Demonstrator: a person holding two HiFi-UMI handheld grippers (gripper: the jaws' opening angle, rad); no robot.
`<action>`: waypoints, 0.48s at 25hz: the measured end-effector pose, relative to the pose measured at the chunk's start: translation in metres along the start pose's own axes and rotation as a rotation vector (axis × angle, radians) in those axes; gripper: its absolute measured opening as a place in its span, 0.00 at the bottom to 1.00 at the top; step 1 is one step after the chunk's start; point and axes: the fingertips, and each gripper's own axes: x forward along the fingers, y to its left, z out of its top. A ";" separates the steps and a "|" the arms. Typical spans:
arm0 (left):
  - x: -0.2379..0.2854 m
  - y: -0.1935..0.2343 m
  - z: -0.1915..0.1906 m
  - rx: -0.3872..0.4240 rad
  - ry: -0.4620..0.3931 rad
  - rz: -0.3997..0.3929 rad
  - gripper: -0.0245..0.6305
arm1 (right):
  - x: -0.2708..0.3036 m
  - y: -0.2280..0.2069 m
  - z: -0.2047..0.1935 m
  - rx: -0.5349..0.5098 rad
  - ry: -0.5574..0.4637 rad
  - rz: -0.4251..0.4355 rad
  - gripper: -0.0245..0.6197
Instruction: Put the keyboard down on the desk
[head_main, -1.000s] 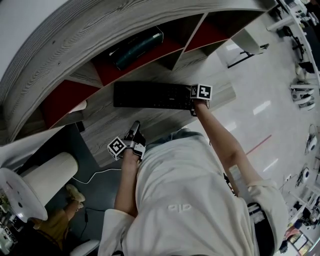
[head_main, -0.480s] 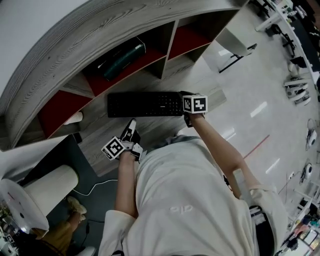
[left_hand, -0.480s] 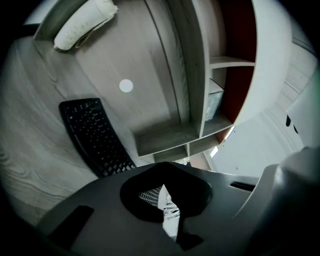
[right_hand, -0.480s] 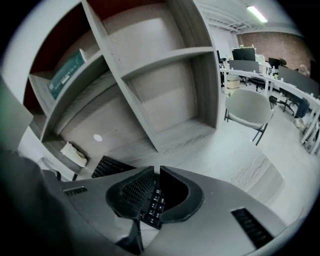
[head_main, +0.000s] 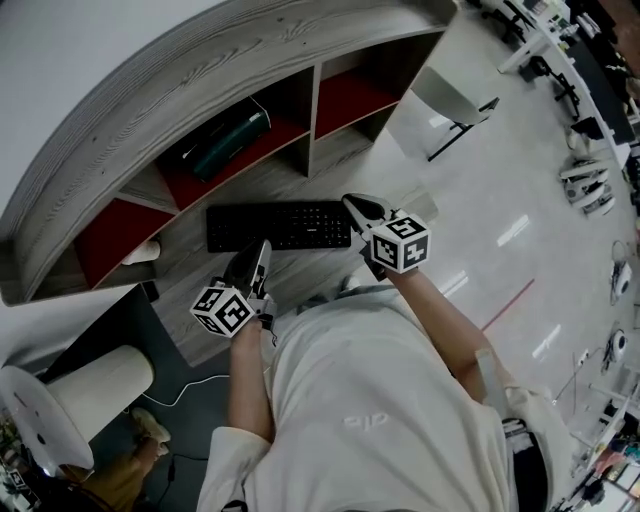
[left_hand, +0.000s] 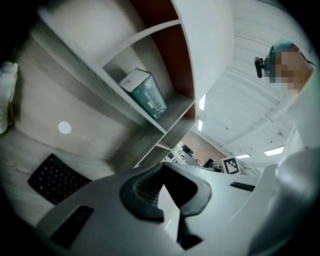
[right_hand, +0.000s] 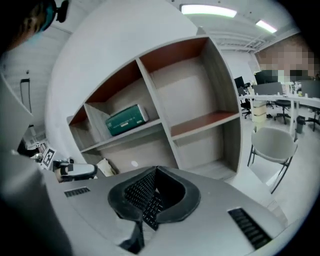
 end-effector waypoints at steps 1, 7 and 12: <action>0.001 -0.008 0.005 0.026 -0.005 -0.003 0.06 | -0.007 0.005 0.006 -0.016 -0.017 0.011 0.08; 0.005 -0.060 0.039 0.113 -0.066 -0.039 0.06 | -0.046 0.027 0.037 -0.118 -0.085 0.064 0.08; 0.009 -0.093 0.056 0.267 -0.111 -0.043 0.06 | -0.075 0.032 0.052 -0.180 -0.135 0.077 0.08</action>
